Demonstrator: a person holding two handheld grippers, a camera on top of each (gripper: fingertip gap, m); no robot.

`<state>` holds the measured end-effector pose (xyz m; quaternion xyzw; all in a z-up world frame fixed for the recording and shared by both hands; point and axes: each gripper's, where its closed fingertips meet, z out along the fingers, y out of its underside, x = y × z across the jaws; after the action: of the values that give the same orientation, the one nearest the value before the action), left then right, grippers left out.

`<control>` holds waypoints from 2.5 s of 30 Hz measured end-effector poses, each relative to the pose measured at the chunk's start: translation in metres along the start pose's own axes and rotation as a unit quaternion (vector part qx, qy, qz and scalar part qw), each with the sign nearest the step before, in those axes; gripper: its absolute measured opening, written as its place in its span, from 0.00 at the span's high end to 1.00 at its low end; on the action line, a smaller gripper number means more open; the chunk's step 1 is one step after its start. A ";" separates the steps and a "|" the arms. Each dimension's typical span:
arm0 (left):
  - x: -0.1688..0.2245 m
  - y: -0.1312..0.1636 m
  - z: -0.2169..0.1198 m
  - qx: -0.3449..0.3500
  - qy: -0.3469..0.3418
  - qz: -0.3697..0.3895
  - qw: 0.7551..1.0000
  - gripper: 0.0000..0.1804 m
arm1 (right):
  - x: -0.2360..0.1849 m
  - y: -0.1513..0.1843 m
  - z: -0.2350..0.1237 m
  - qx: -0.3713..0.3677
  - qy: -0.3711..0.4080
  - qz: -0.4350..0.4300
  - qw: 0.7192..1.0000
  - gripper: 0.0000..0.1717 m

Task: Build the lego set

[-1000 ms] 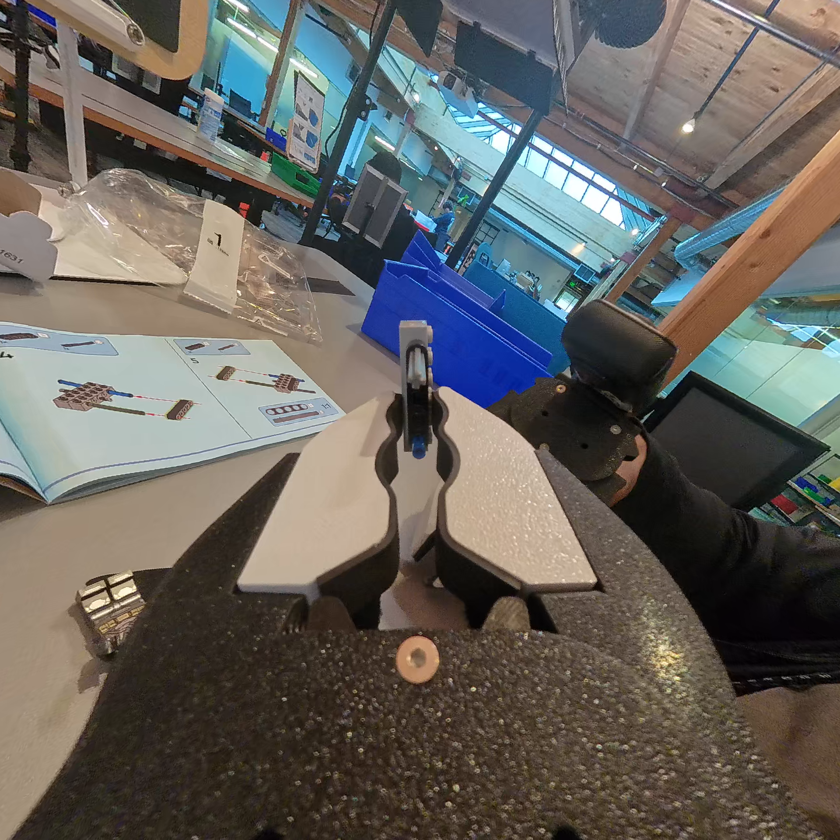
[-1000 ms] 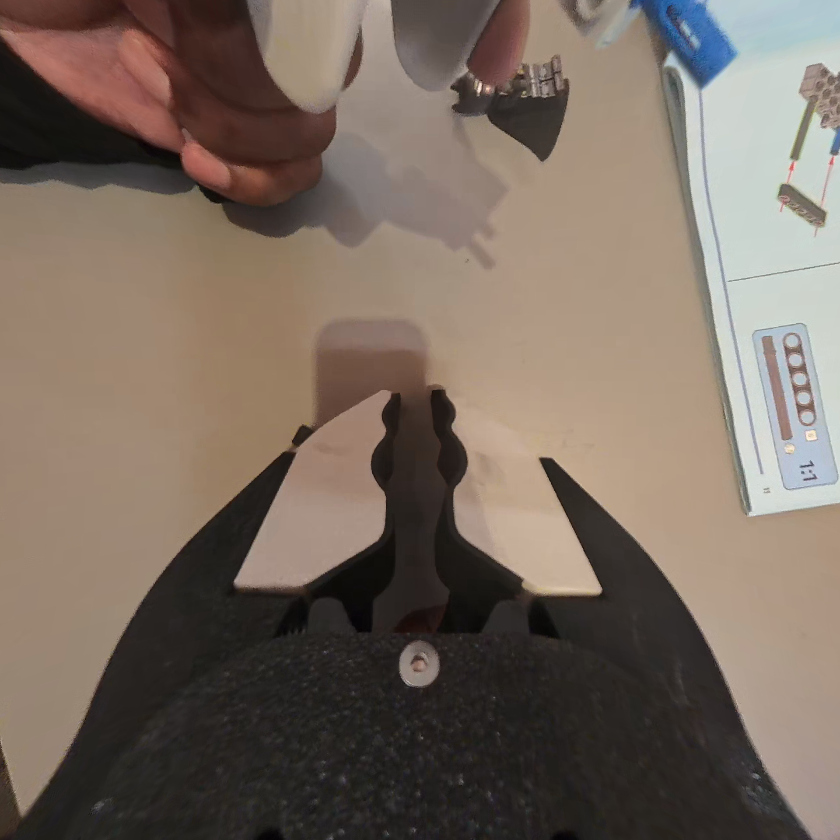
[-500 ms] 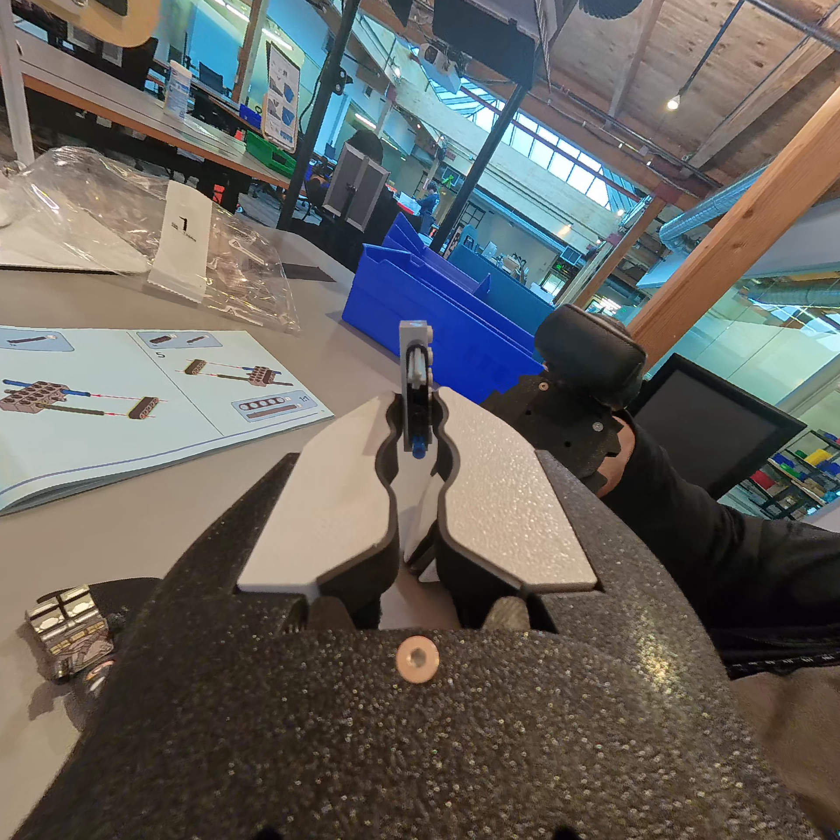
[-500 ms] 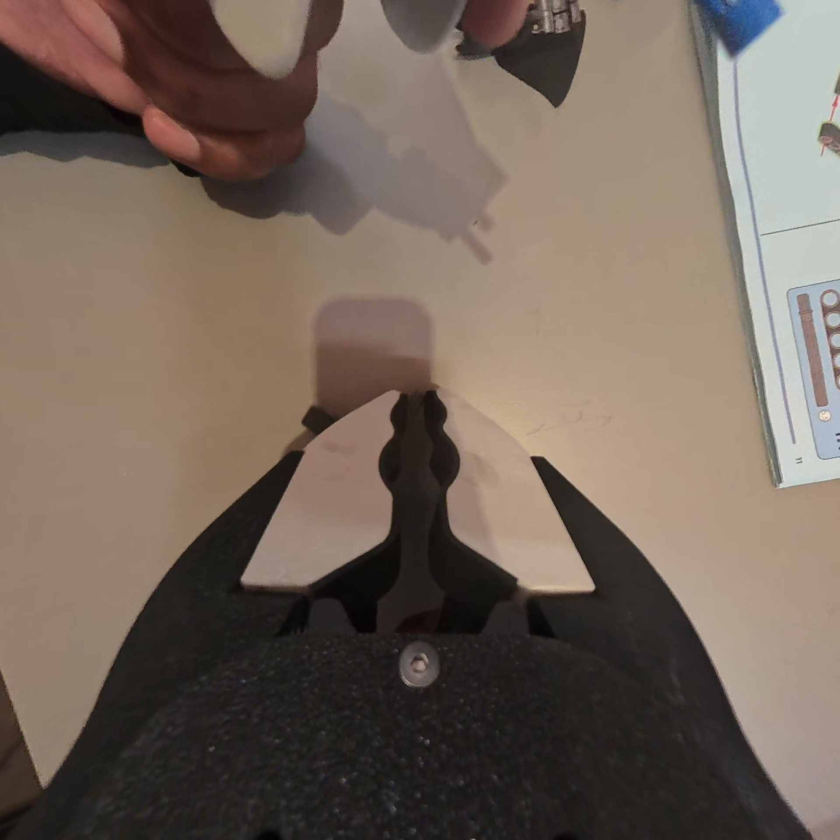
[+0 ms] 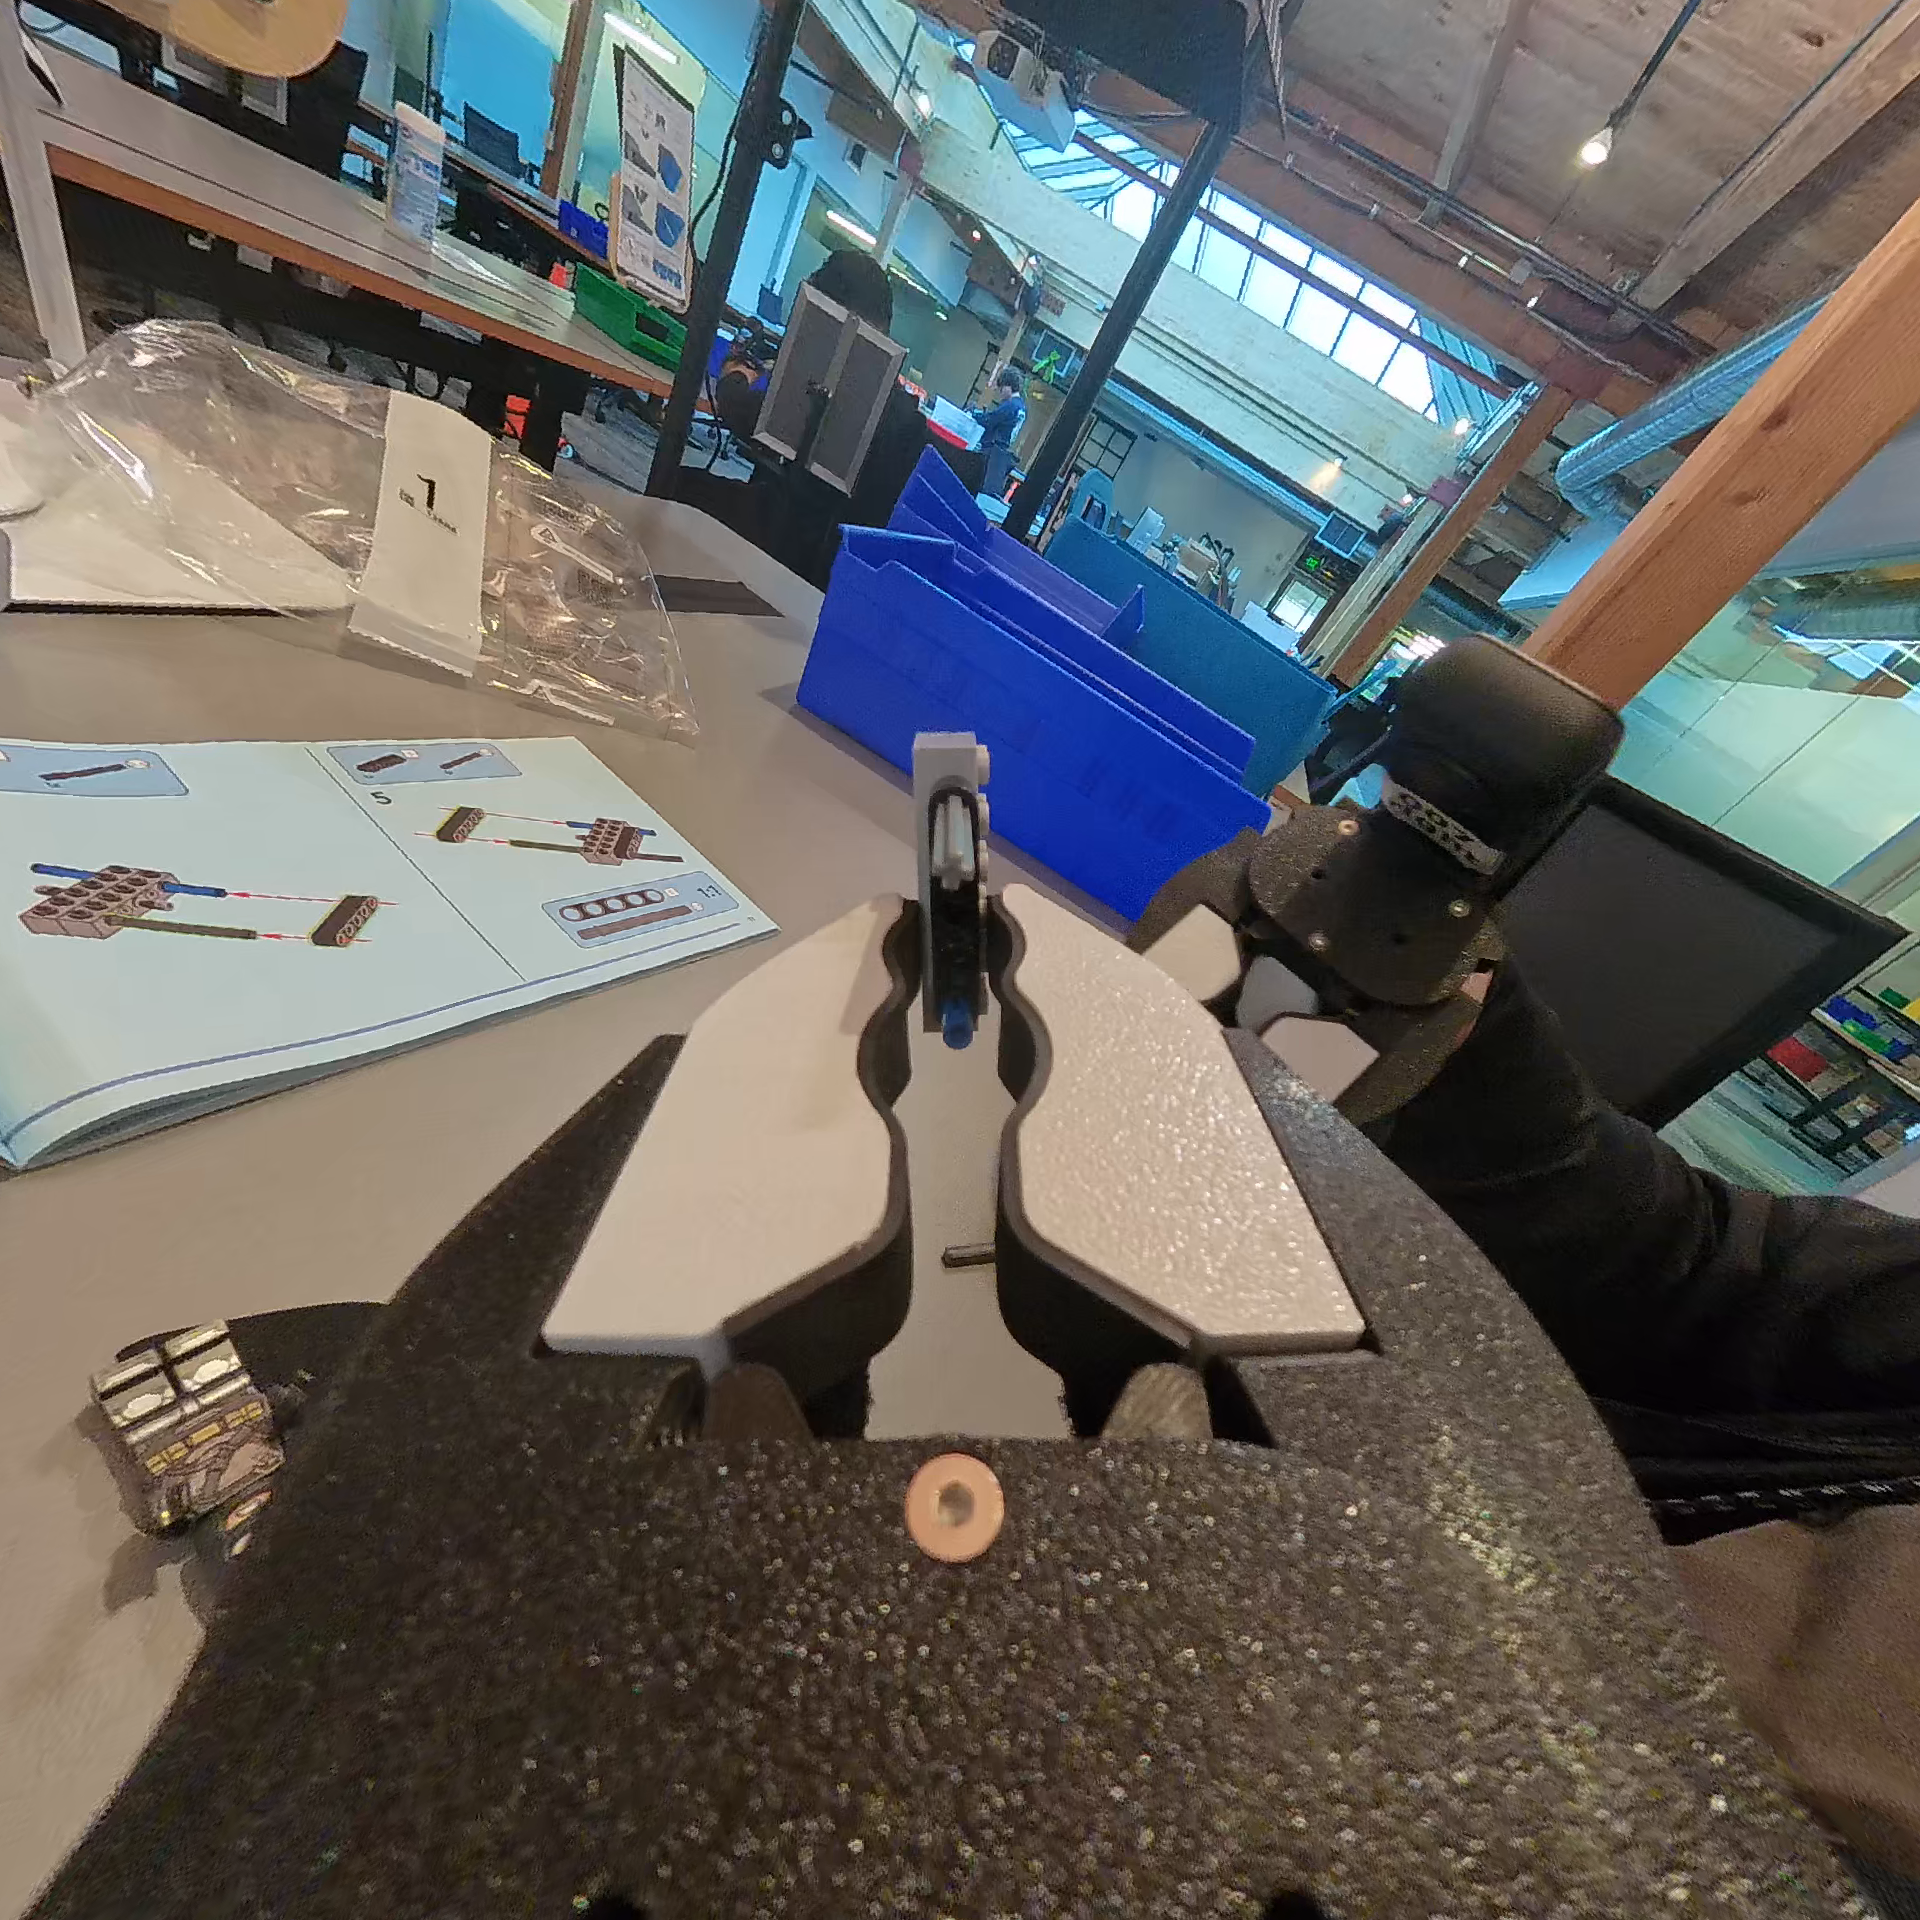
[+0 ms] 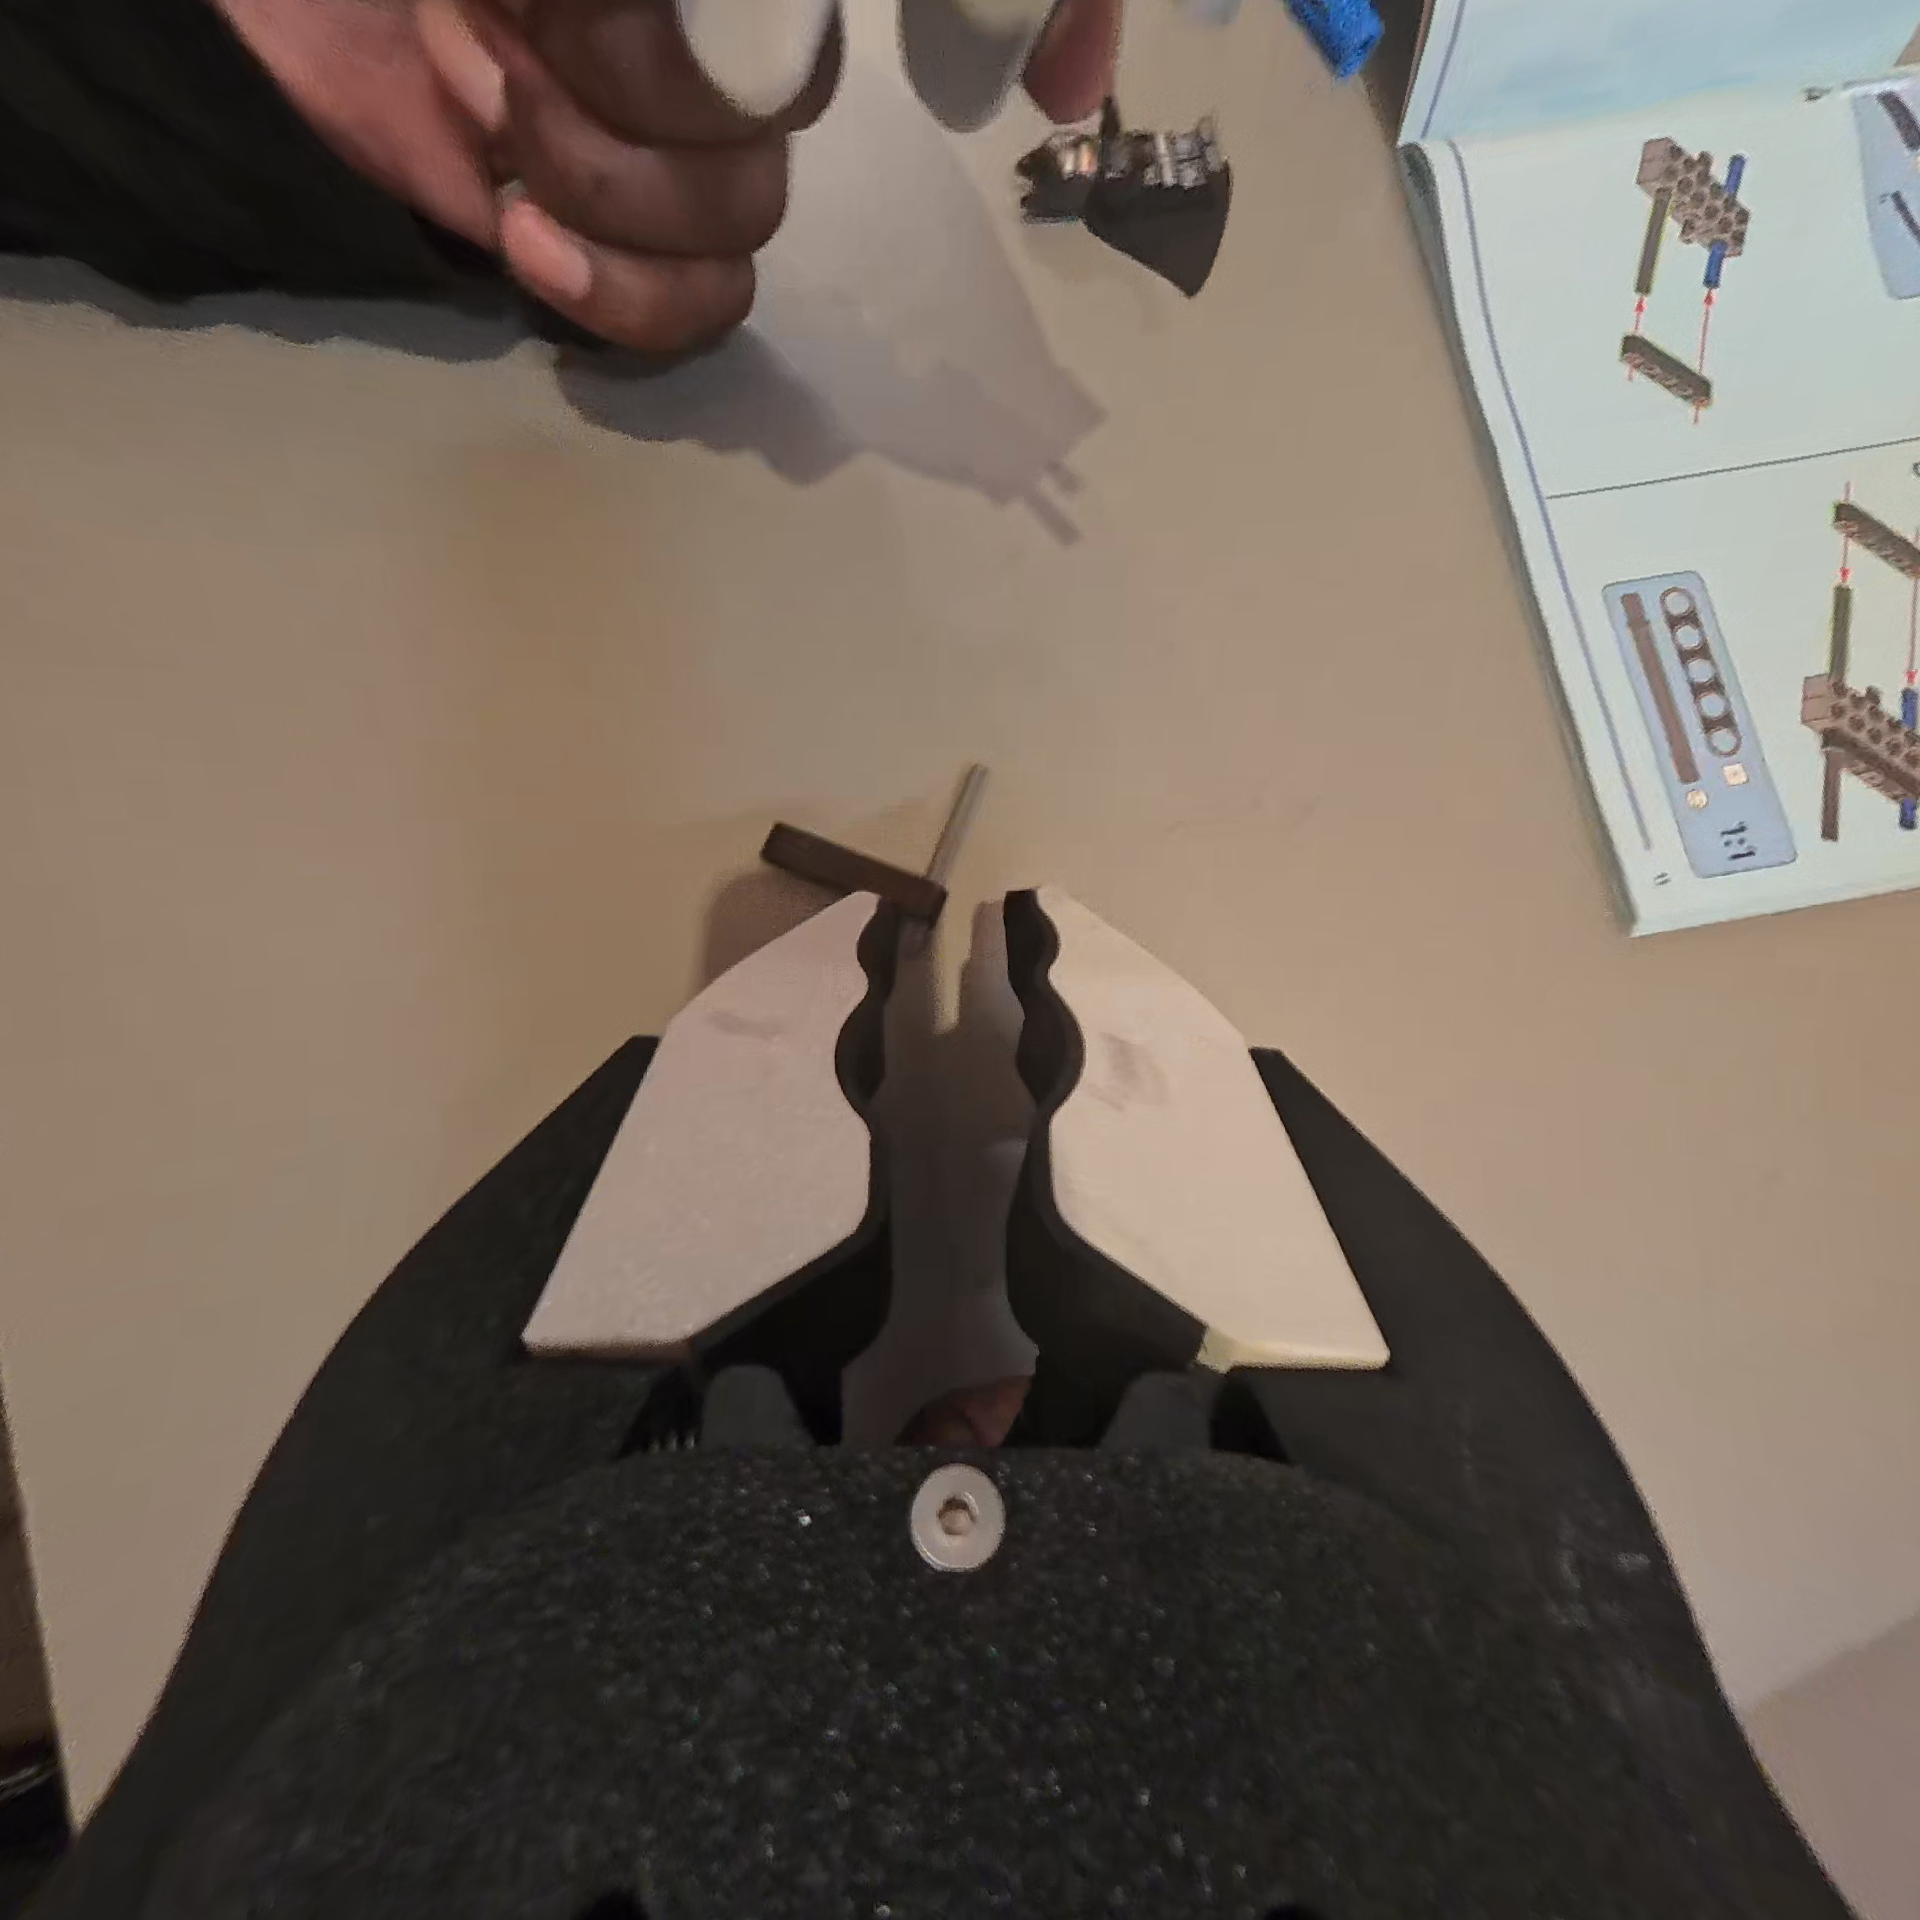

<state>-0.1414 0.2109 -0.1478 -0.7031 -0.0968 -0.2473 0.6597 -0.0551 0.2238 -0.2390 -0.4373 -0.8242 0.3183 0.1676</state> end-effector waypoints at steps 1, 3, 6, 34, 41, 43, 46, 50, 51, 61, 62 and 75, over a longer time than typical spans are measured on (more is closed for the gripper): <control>0.000 0.001 0.001 -0.002 0.000 0.000 1.000 0.93 | -0.004 0.003 -0.001 0.001 -0.002 0.002 1.000 0.88; -0.001 0.005 0.003 -0.008 0.000 0.000 1.000 0.93 | -0.008 0.009 0.002 -0.010 0.001 0.005 1.000 0.88; -0.001 0.011 0.006 -0.019 -0.003 0.004 1.000 0.93 | -0.005 0.019 0.010 -0.043 0.023 0.001 0.999 0.89; 0.005 0.015 0.009 -0.032 0.001 0.022 0.999 0.93 | 0.026 0.008 -0.025 -0.093 0.234 -0.335 0.908 0.98; 0.002 0.018 0.010 -0.040 -0.003 0.024 0.999 0.93 | 0.027 0.032 -0.048 -0.212 0.185 -0.338 0.898 0.98; 0.002 0.019 0.010 -0.041 -0.003 0.022 0.999 0.93 | 0.029 0.037 -0.058 -0.238 0.175 -0.323 0.899 0.98; 0.004 0.022 0.012 -0.047 0.000 0.024 0.999 0.93 | 0.022 0.043 -0.069 -0.261 0.129 -0.288 0.912 0.98; 0.010 0.024 0.014 -0.053 0.008 0.027 0.998 0.93 | 0.022 0.042 -0.074 -0.282 0.113 -0.273 0.913 0.98; 0.012 0.024 0.014 -0.054 0.011 0.028 0.998 0.93 | 0.023 0.045 -0.074 -0.293 0.109 -0.268 0.912 0.98; 0.014 0.025 0.014 -0.056 0.015 0.026 0.998 0.93 | 0.021 0.055 -0.069 -0.330 0.074 -0.232 0.912 0.98; 0.013 0.025 0.014 -0.057 0.015 0.025 0.998 0.93 | 0.021 0.056 -0.070 -0.329 0.070 -0.229 0.914 0.98; 0.014 0.030 0.017 -0.062 0.022 0.020 0.998 0.93 | 0.022 0.040 -0.076 -0.209 0.086 -0.200 0.953 0.97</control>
<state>-0.1117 0.2215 -0.1675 -0.7386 -0.0531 -0.2552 0.6217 -0.0008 0.2872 -0.2090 -0.3141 -0.9254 0.0602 0.2033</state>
